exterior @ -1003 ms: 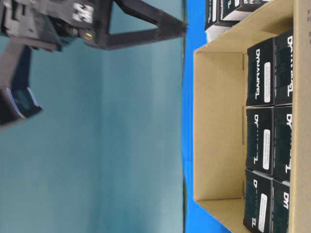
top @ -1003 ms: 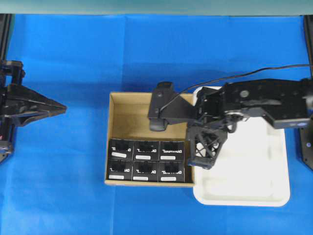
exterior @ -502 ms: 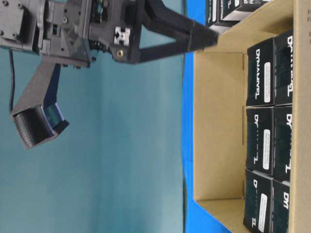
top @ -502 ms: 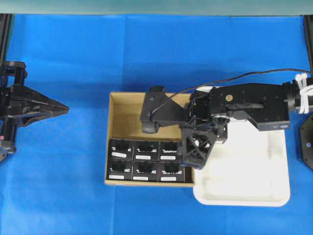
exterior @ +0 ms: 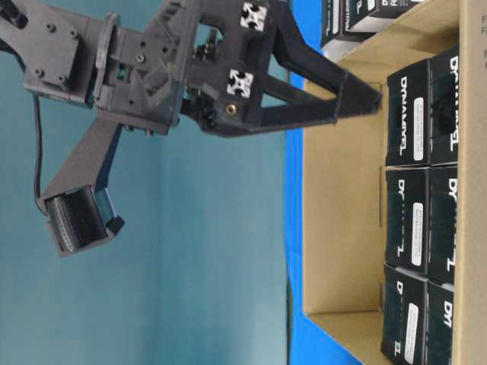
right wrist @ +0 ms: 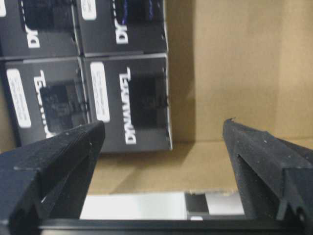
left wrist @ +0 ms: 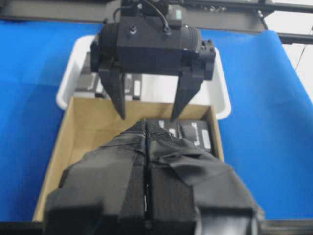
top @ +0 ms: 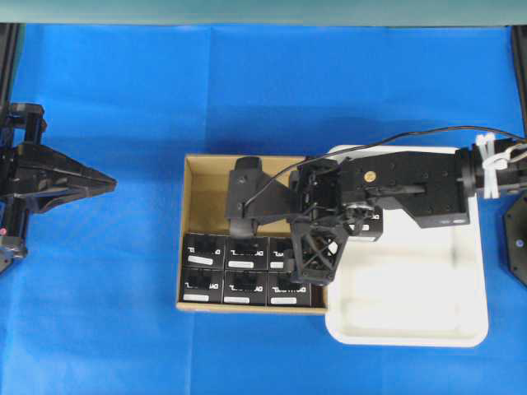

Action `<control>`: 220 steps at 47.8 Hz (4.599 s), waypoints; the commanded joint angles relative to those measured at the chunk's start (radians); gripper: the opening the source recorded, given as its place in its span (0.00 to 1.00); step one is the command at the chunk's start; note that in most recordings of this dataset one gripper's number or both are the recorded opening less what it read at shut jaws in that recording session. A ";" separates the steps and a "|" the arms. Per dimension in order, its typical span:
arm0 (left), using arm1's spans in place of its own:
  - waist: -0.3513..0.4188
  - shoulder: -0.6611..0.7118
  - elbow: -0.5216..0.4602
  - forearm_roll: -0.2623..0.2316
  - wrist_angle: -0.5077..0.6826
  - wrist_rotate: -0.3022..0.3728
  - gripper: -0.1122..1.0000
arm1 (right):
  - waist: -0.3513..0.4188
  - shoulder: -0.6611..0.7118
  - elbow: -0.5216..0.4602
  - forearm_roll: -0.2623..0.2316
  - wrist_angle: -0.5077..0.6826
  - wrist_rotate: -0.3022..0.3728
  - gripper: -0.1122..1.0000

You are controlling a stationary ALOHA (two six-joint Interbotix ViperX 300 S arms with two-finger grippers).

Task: Pick the box from inside the cardboard box.
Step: 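Lower the open right gripper around the black DYNAMIXEL box, then close the right gripper on the black box, then lift the box and carry it right over the white tray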

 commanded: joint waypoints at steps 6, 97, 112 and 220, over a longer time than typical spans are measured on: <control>0.000 0.006 -0.017 0.002 -0.005 -0.002 0.04 | 0.017 0.012 -0.011 -0.002 -0.009 -0.002 0.98; 0.002 0.031 -0.015 0.002 -0.009 -0.003 0.04 | -0.028 0.092 0.008 -0.003 -0.081 -0.077 0.97; 0.000 0.031 -0.015 0.002 -0.009 -0.003 0.04 | -0.048 0.117 0.009 -0.018 -0.086 -0.078 0.97; 0.005 0.012 -0.014 0.002 -0.005 -0.005 0.04 | -0.089 -0.430 0.166 -0.017 0.275 -0.011 0.65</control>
